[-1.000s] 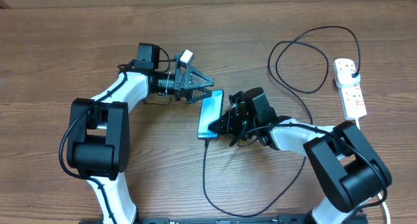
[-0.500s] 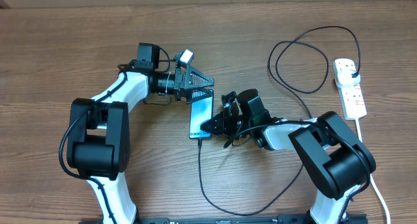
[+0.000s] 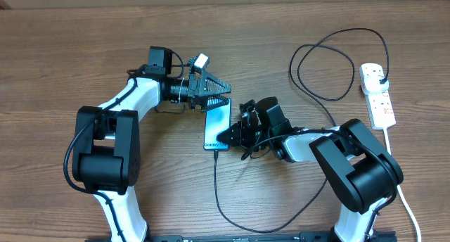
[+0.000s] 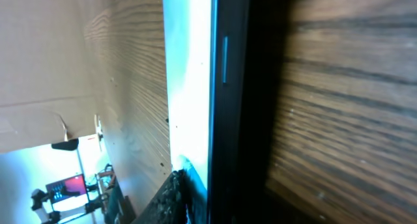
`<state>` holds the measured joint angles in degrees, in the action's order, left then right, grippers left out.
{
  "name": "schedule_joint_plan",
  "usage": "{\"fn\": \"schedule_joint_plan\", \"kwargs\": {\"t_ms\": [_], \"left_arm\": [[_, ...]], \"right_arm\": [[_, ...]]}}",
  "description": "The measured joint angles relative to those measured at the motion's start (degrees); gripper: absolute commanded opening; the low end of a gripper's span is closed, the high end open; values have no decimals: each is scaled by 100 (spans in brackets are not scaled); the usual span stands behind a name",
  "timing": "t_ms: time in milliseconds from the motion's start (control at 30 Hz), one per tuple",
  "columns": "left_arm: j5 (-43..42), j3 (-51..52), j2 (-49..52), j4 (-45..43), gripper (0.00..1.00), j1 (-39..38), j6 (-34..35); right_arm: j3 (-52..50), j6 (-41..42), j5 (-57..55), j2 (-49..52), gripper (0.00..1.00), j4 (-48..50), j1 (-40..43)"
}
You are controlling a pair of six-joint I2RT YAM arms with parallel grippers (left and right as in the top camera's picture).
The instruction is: Plug charger to phone and switch on socket
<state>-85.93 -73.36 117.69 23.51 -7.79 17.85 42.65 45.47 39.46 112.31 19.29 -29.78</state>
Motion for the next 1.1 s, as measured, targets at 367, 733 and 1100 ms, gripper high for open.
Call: {"fn": "schedule_joint_plan", "kwargs": {"t_ms": [367,733,1100], "left_arm": [[0,0,0,0,100,0,0],[245,0,0,2,100,0,0],[367,0,0,0,100,2,-2]], "right_arm": [[57,11,-15,-9,37,94,-31],[151,157,-293,-111,68,168,-74],[221,212,-376,-197,95,223,-74]]}}
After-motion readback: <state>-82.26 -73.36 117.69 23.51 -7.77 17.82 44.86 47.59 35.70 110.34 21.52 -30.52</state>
